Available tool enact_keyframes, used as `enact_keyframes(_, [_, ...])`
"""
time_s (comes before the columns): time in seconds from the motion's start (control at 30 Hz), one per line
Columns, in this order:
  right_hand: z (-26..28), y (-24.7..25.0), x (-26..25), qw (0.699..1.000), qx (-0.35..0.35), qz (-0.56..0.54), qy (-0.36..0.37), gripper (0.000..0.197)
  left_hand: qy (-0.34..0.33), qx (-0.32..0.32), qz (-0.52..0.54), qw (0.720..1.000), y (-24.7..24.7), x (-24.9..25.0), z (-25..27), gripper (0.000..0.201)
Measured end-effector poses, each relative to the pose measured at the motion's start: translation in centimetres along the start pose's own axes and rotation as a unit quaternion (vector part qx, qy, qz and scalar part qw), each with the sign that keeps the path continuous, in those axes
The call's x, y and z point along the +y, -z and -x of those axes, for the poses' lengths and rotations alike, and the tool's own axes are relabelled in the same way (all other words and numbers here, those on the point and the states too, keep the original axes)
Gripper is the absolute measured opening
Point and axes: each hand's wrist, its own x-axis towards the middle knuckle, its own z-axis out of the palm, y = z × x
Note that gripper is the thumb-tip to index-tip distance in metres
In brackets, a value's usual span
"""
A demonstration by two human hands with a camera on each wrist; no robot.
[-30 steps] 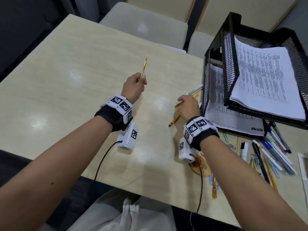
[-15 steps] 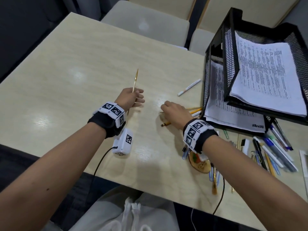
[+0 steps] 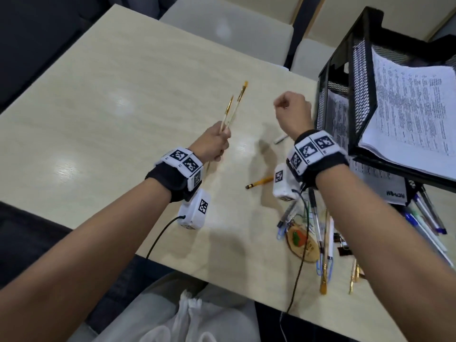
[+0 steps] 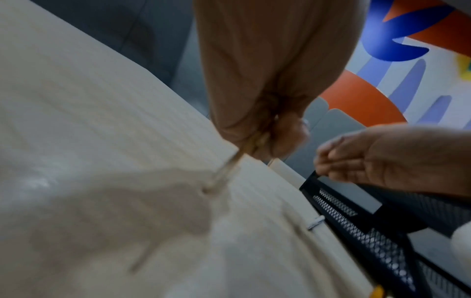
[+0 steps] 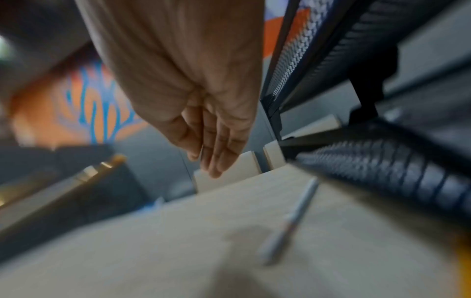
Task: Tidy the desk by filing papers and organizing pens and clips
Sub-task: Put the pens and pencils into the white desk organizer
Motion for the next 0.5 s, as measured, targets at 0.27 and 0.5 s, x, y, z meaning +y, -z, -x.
enact_keyframes(0.27, [1.0, -0.7, 6.0, 0.899, -0.137, 0.41, 0.061, 0.029, 0.014, 0.043, -0.068, 0.997, 2.1, -2.9, 0.8, 0.023])
enact_keyframes(0.5, [3.6, -0.9, 4.4, 0.945, -0.026, 0.255, 0.204, 0.016, 0.007, 0.014, -0.006, 1.0, 0.1, -1.9, 1.0, 0.043])
